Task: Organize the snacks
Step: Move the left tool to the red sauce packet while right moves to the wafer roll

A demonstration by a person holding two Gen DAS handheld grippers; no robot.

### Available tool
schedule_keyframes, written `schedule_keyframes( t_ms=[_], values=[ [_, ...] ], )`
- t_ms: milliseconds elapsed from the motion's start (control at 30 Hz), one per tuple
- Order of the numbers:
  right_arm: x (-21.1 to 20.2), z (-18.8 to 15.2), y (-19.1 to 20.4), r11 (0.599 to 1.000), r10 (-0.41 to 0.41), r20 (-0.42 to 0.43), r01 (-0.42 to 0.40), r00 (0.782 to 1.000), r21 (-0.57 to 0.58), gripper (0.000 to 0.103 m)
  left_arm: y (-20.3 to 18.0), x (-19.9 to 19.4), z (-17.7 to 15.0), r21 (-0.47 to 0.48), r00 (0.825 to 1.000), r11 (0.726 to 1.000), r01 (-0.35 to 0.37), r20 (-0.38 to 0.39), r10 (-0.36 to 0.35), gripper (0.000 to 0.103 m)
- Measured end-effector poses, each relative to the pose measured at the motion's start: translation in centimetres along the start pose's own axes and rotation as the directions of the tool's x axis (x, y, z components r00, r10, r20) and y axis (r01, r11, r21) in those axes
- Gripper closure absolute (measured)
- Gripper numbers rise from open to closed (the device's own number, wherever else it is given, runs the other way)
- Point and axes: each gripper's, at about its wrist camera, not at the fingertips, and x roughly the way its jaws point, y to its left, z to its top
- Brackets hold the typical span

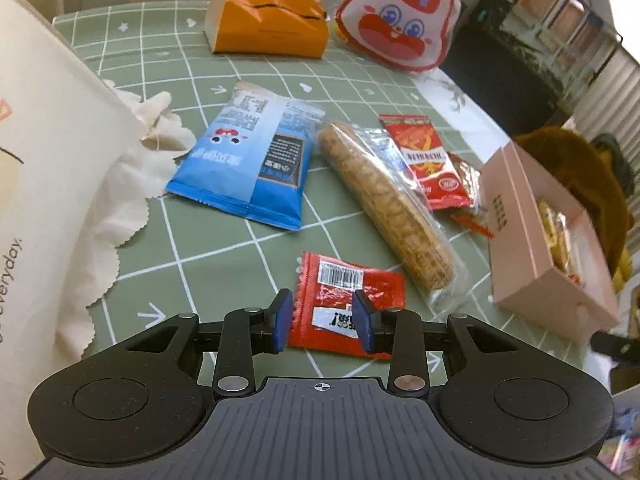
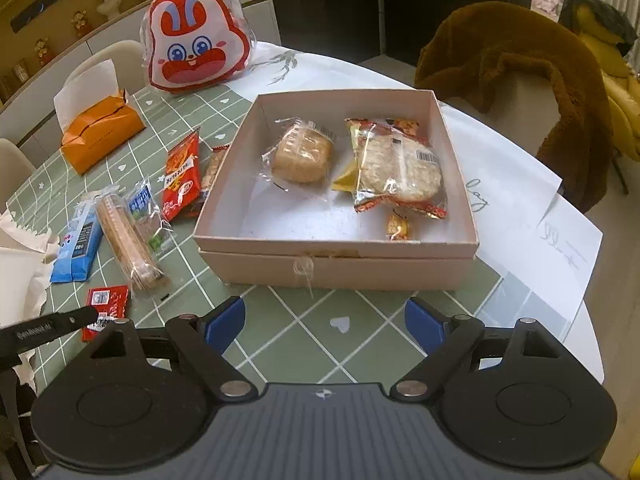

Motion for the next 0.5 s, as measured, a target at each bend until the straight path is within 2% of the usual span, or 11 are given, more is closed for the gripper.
schedule_keyframes(
  t_ms=[133,267,400,467,500],
  values=[
    [1.2,-0.5,0.0,1.000,0.023,-0.044,-0.022,0.999,0.015,0.015,0.4,-1.2,0.7,-0.044,0.998,0.998,0.051,0.026,-0.050,0.066],
    [2.4,-1.4,0.7,0.999,0.052,-0.085,-0.052,0.995,0.010,0.015,0.3,-0.8,2.0,-0.038,1.000,0.999,-0.009,0.022,0.009,0.066],
    [2.3,-2.2,1.8,0.996,0.069,-0.081,-0.073,0.994,-0.055,0.015,1.3,-1.2,5.4,-0.096,0.991,0.995,-0.009,0.129,0.022,0.066],
    [2.3,-2.6,2.2,0.993,0.065,-0.078,-0.072,0.995,-0.095,0.015,1.2,-0.6,7.6,-0.058,0.989,0.998,-0.020,0.146,0.029,0.066],
    [2.4,-2.8,2.5,0.991,0.064,-0.081,-0.073,0.995,-0.114,0.015,1.1,0.2,8.8,-0.028,0.989,0.997,-0.069,0.132,0.072,0.066]
  ],
)
